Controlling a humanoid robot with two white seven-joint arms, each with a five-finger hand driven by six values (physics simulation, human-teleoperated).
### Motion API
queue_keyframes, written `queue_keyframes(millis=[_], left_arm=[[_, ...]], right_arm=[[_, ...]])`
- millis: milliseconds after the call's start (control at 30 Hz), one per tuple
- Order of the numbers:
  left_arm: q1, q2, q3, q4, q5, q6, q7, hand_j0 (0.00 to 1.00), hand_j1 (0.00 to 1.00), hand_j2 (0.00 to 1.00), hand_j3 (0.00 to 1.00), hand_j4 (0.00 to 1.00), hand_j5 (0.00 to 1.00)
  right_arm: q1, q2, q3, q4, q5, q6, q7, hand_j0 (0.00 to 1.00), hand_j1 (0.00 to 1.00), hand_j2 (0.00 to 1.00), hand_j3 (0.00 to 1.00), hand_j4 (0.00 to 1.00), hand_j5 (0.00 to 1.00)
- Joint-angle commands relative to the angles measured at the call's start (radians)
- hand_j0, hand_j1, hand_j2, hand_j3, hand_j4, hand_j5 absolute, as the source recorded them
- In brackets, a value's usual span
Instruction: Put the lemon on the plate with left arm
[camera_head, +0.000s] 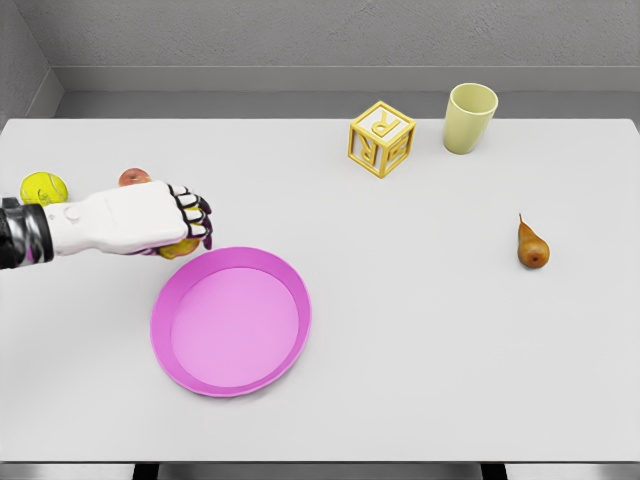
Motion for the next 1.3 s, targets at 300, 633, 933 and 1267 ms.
queue_keyframes(millis=[300, 633, 933, 1267], left_arm=[[0.029, -0.078, -0.024, -0.003, 0.009, 0.002, 0.003, 0.62, 0.62, 0.62, 0.62, 0.62, 0.62], [0.058, -0.081, -0.082, -0.005, 0.011, 0.002, 0.03, 0.64, 0.64, 0.64, 0.64, 0.64, 0.64], [0.037, -0.078, -0.082, -0.003, 0.014, 0.002, 0.09, 0.96, 0.96, 0.96, 0.96, 0.96, 0.96], [-0.017, -0.038, -0.081, -0.003, 0.084, 0.002, 0.096, 1.0, 1.0, 1.0, 1.0, 1.0, 1.0]], right_arm=[[0.0, 0.0, 0.0, 0.0, 0.0, 0.0, 0.0, 1.0, 1.0, 1.0, 1.0, 1.0, 1.0], [0.0, 0.0, 0.0, 0.0, 0.0, 0.0, 0.0, 1.0, 1.0, 1.0, 1.0, 1.0, 1.0], [0.0, 0.0, 0.0, 0.0, 0.0, 0.0, 0.0, 1.0, 1.0, 1.0, 1.0, 1.0, 1.0], [0.0, 0.0, 0.0, 0.0, 0.0, 0.0, 0.0, 1.0, 1.0, 1.0, 1.0, 1.0, 1.0]])
